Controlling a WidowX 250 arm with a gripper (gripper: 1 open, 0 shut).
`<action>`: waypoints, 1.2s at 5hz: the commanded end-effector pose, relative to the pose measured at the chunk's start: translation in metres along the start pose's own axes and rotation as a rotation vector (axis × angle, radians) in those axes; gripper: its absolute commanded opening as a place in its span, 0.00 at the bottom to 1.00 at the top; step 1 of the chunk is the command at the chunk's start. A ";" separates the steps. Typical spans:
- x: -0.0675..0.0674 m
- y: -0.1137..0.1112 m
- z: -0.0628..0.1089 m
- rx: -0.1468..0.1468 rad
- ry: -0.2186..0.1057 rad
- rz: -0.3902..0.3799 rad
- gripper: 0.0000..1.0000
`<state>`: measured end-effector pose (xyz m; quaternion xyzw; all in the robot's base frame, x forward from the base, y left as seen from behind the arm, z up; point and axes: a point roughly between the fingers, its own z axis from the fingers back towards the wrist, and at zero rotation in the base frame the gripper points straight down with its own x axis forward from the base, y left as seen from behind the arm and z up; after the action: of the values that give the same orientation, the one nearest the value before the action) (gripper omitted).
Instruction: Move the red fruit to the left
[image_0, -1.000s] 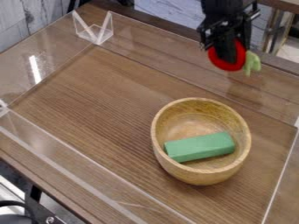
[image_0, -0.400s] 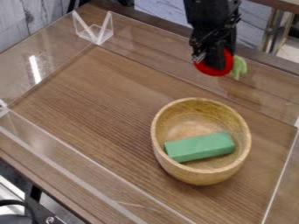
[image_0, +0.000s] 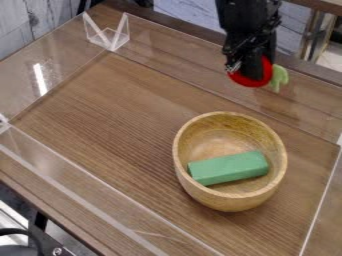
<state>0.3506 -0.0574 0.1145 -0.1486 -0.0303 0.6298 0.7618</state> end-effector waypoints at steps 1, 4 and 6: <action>-0.002 -0.018 0.008 -0.079 -0.018 -0.010 0.00; 0.008 -0.023 -0.008 -0.099 -0.026 -0.021 0.00; 0.001 -0.021 0.003 -0.106 -0.017 -0.053 0.00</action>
<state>0.3653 -0.0582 0.0939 -0.1540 -0.0447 0.6195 0.7685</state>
